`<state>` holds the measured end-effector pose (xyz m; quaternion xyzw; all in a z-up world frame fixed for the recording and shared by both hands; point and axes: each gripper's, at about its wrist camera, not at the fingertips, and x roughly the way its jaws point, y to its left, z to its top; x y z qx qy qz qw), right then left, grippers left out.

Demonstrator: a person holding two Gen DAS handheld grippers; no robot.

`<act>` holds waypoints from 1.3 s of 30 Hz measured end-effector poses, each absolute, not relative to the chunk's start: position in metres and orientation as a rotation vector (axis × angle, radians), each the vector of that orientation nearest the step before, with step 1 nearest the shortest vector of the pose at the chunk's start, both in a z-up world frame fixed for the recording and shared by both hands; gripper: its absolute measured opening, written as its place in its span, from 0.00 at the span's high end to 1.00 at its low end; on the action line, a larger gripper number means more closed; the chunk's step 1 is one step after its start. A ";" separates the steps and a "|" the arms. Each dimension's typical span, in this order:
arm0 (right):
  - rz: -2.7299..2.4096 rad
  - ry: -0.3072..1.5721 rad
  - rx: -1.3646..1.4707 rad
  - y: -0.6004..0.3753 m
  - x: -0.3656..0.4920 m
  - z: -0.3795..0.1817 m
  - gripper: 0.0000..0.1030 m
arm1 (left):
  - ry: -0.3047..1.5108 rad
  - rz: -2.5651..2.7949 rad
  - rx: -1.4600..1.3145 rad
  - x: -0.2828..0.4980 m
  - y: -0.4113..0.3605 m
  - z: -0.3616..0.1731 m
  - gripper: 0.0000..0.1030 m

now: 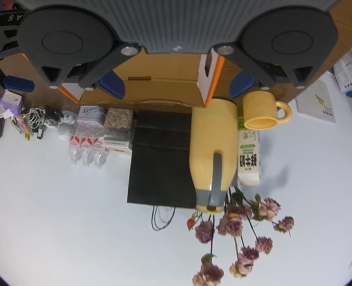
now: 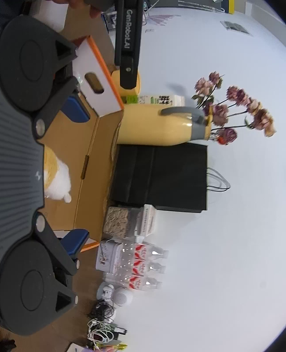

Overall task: Organize objects
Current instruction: 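Withdraw both tools and close the right tool on a white bottle cap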

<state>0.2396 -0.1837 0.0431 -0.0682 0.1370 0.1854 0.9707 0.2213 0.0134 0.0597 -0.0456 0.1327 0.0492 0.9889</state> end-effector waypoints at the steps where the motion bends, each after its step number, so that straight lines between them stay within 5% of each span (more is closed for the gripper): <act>1: 0.376 0.272 -0.138 -0.184 0.235 0.046 0.00 | 0.260 0.097 -0.090 0.216 0.014 0.062 0.00; 16: 0.410 0.304 -0.082 -0.195 0.136 0.051 0.00 | 0.266 0.069 -0.088 0.111 0.022 0.071 0.00; 39: 0.420 0.498 -0.078 -0.199 0.040 -0.020 0.03 | 0.461 0.058 -0.123 0.013 0.046 -0.006 0.00</act>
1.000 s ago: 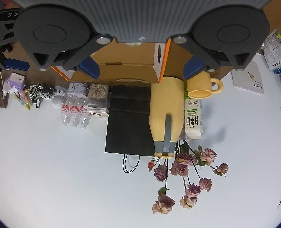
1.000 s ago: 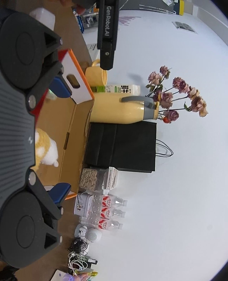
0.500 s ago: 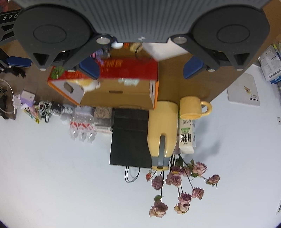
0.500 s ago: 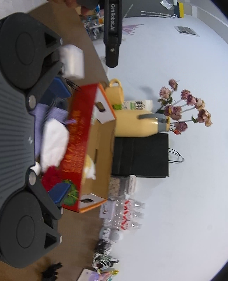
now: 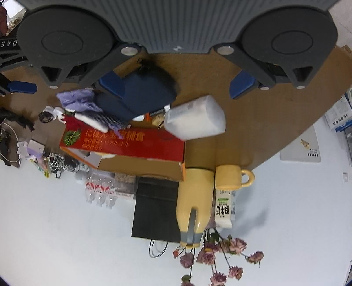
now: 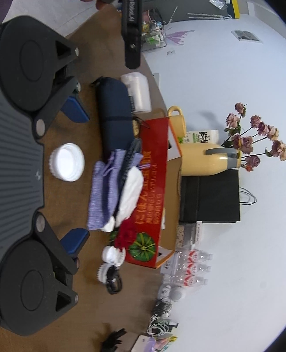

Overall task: Organize objects
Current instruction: 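Withdraw both tools and close the right tool on a white bottle cap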

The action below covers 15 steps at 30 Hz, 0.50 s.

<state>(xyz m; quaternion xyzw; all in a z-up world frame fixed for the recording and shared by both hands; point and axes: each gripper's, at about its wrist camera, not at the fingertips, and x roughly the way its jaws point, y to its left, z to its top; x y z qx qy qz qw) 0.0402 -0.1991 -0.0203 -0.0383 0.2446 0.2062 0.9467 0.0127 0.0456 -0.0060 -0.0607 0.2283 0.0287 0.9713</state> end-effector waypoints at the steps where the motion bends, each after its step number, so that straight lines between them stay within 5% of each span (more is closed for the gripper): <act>1: 0.420 0.503 -0.076 -0.199 0.042 -0.021 0.05 | 0.465 0.061 -0.127 0.013 0.046 -0.007 0.00; 10: 0.444 0.534 -0.092 -0.189 0.050 -0.028 0.24 | 0.478 0.060 -0.135 0.016 0.051 -0.009 0.00; 12: 0.449 0.540 -0.096 -0.187 0.051 -0.030 0.33 | 0.481 0.061 -0.136 0.017 0.052 -0.010 0.00; 14: 0.459 0.546 -0.098 -0.186 0.053 -0.032 0.61 | 0.482 0.061 -0.137 0.018 0.052 -0.010 0.00; 15: 0.461 0.539 -0.102 -0.186 0.052 -0.033 0.62 | 0.484 0.060 -0.137 0.019 0.053 -0.011 0.00</act>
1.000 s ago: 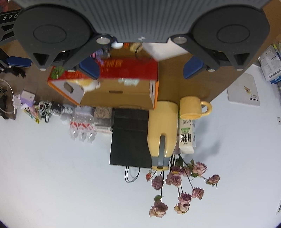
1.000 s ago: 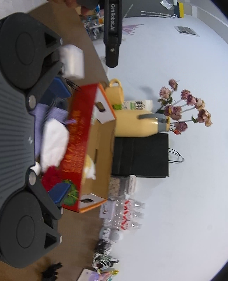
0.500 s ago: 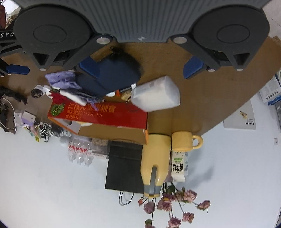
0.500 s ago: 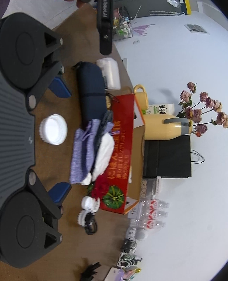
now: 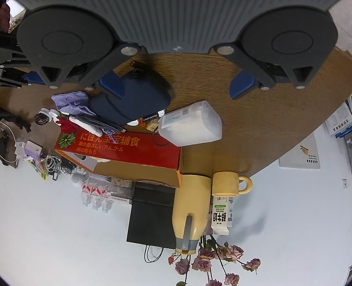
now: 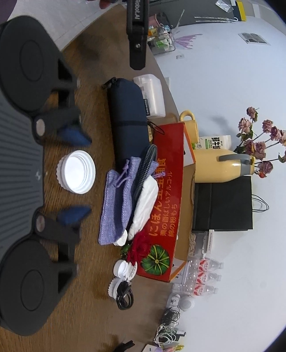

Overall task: Organize objects
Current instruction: 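Withdraw both tools and close the right tool on a white bottle cap, then grasp the white plastic storage box with the left tool while the right tool holds the cap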

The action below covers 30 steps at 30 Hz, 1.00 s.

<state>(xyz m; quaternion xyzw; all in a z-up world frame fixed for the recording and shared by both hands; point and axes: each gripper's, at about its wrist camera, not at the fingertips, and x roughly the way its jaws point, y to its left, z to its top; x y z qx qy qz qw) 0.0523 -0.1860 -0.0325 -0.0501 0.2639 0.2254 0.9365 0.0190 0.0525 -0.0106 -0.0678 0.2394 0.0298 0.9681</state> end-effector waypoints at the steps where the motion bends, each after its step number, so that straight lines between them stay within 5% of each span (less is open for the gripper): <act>1: 0.462 0.534 -0.107 -0.185 0.052 -0.032 0.62 | 0.486 0.061 -0.137 0.020 0.053 -0.011 0.00; 30: 0.367 0.401 -0.085 -0.208 0.109 -0.009 0.62 | 0.613 0.373 -0.231 0.154 0.050 -0.014 0.00</act>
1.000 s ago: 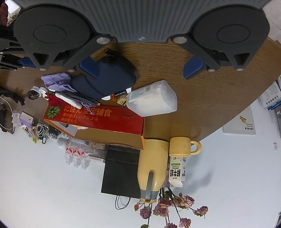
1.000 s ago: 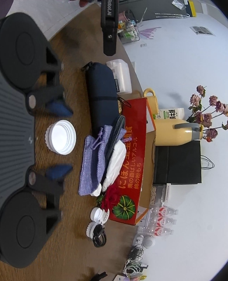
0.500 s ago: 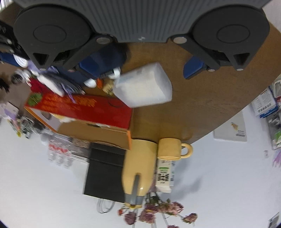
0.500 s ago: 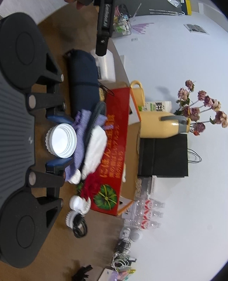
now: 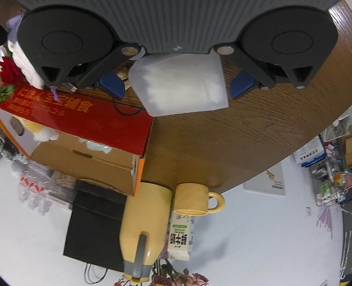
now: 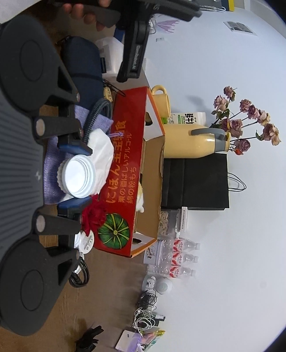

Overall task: Organize objects
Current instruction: 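Grasp the white plastic storage box with the left tool while the right tool holds the cap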

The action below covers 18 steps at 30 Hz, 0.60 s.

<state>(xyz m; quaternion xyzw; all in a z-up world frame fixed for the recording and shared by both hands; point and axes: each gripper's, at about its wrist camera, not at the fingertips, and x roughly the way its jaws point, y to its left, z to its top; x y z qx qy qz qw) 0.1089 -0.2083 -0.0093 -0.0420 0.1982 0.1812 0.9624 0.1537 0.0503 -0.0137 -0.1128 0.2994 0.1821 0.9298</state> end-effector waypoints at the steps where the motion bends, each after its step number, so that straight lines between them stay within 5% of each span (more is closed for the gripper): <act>1: 0.367 0.401 -0.085 -0.209 0.111 -0.009 0.62 | 0.616 0.381 -0.229 0.155 0.050 -0.015 0.00; 18: 0.376 0.392 -0.070 -0.210 0.124 -0.011 0.62 | 0.588 0.337 -0.262 0.138 0.065 -0.019 0.13</act>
